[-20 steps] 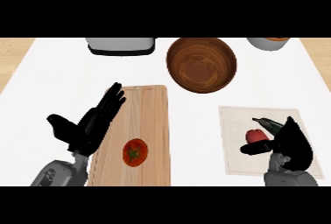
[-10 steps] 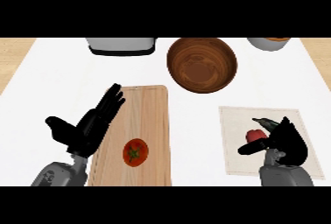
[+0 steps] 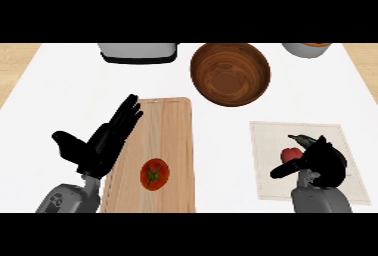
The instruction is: Pick the bell pepper from the placemat and place it in the bowl
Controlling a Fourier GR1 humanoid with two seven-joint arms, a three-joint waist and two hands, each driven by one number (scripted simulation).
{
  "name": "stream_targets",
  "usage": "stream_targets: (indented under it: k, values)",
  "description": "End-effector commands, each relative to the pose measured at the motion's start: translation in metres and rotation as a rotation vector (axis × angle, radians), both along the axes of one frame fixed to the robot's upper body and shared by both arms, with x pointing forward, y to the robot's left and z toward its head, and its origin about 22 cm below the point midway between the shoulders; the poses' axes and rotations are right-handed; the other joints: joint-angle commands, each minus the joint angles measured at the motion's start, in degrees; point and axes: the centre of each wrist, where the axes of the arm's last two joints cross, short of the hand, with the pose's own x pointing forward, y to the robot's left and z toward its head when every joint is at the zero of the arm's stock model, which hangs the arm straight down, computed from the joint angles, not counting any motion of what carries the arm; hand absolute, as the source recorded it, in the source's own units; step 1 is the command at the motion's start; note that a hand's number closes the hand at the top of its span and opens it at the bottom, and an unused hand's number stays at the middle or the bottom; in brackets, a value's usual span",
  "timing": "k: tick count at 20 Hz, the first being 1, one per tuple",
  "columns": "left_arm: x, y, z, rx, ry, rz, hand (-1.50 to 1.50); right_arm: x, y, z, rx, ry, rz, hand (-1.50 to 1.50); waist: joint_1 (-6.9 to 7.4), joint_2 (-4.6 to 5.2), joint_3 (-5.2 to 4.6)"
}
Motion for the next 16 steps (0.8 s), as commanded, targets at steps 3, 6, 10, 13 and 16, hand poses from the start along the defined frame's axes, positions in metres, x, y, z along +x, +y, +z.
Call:
stream_targets:
  k: [3, 6, 10, 13, 16]
  values:
    - [-0.01, -0.01, -0.007, 0.005, -0.002, 0.002, 0.0, 0.015, 0.0, -0.001, -0.034, 0.098, -0.175, -1.5, 0.07, 0.04, 0.01]
    - [-0.006, 0.004, 0.001, 0.009, -0.003, -0.013, 0.0, 0.012, 0.001, -0.003, -0.024, 0.075, -0.188, -1.5, 0.04, -0.01, 0.02]
    - [-0.009, -0.003, 0.0, 0.006, 0.0, 0.0, 0.0, 0.001, -0.01, -0.024, -0.022, 0.087, -0.177, -1.5, -0.1, -0.02, 0.04]
    - [-0.006, -0.008, 0.005, -0.008, -0.001, 0.009, 0.0, 0.006, -0.007, -0.023, -0.01, 0.079, -0.176, -1.5, -0.04, 0.0, 0.04]
    - [-0.008, 0.005, -0.007, 0.0, 0.002, 0.003, 0.0, 0.004, -0.009, -0.022, -0.016, 0.019, -0.17, 1.5, -0.14, -0.01, 0.02]
